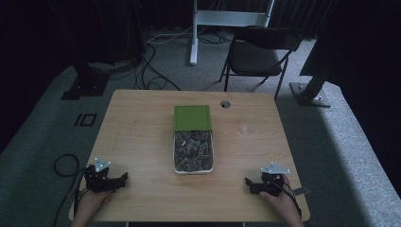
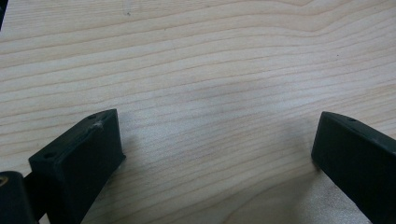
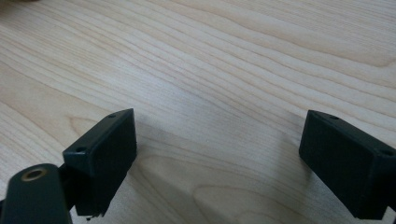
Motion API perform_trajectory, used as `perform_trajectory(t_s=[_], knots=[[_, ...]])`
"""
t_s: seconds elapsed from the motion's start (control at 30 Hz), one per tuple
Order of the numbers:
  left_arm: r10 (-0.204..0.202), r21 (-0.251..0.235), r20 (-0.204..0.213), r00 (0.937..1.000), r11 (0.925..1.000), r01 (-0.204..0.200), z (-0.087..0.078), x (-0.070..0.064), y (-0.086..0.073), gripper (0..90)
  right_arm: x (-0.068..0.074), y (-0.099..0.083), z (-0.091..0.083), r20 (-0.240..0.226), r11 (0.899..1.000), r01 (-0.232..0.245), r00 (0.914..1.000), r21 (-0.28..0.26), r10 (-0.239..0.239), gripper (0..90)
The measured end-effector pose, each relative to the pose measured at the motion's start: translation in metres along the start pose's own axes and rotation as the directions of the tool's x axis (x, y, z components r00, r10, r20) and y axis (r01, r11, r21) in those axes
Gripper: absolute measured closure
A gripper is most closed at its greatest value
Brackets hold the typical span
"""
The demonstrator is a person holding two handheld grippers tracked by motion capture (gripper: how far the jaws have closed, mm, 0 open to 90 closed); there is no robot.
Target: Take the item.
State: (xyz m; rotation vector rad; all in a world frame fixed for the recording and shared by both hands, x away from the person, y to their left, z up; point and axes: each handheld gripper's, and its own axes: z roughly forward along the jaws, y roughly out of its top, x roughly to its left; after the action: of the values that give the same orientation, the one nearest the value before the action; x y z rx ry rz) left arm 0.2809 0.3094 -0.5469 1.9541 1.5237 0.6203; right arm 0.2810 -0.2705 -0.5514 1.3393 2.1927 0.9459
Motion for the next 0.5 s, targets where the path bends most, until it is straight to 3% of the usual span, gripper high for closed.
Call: perform_trajectory(t_s=[0.27,0.5], knots=[[-0.023,0.002,-0.024,0.9994,0.9997,0.023,0.0004,0.0033,0.0006,2.3,-0.0006,0.0005,0.0005,-0.001,1.0,0.002,1.0,0.0,-0.002,10.9],[-0.07,-0.002,-0.064,0.9955,0.9975,0.07,0.0008,0.0065,0.0008,2.3,-0.0007,0.0006,0.0007,0.001,1.0,0.002,1.0,0.0,-0.002,10.9]])
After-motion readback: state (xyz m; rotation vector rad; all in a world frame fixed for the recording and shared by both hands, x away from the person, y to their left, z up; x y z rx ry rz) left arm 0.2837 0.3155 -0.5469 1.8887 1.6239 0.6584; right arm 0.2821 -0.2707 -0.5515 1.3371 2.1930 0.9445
